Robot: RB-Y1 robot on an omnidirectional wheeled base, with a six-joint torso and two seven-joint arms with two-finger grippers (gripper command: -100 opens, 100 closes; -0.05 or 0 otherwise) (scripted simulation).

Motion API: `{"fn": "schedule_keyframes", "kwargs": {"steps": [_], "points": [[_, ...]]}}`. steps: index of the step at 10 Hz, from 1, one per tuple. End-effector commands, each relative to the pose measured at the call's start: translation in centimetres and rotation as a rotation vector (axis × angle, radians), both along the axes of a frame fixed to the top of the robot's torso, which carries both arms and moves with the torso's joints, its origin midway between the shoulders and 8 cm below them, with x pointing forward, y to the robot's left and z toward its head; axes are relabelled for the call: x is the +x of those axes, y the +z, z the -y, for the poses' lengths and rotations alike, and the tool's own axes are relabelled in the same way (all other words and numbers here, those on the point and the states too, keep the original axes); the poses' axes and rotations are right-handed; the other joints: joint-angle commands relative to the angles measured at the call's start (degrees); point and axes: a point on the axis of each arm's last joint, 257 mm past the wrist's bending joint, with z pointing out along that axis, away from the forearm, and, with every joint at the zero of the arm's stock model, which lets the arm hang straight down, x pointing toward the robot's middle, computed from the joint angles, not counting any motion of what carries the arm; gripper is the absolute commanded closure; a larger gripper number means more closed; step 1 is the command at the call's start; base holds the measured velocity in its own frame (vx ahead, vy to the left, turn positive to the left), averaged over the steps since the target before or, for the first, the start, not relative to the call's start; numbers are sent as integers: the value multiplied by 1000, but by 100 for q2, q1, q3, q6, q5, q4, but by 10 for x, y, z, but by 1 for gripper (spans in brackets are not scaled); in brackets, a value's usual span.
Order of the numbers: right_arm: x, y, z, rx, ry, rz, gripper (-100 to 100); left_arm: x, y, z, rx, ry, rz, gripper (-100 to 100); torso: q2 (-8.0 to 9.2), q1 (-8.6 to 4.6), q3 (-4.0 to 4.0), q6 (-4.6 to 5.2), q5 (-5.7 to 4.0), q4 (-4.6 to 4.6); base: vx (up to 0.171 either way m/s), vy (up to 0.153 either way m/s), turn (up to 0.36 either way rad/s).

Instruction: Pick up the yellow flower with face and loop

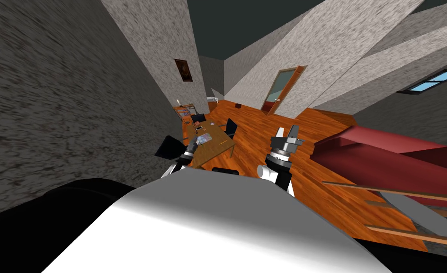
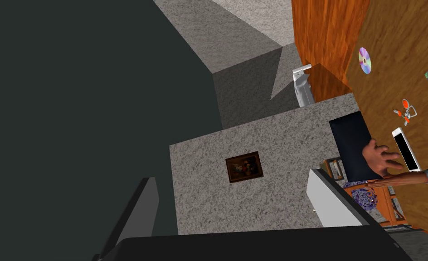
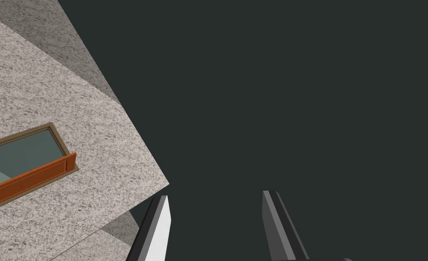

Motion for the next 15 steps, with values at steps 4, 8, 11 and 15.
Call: {"fn": "schedule_keyframes", "kwargs": {"steps": [4,8,11,15], "points": [[0,0,0,0,0,0,0,-3,-67,-23,95,2,-208,-100,-14,4,-8,0,1,-3,-74,52,-104],[0,0,0,0,0,0,0,-8,-106,-39,151,9,-326,-100,-36,-4,-20,-2,-1,-7,-21,34,-76],[0,0,0,0,0,0,0,-13,-140,-55,200,20,-429,-100,-50,-3,-28,0,0,-10,19,34,-111],[0,0,0,0,0,0,0,-18,-171,-70,243,35,-521,-100,-63,-4,-36,-2,0,-14,45,33,-77]]}}
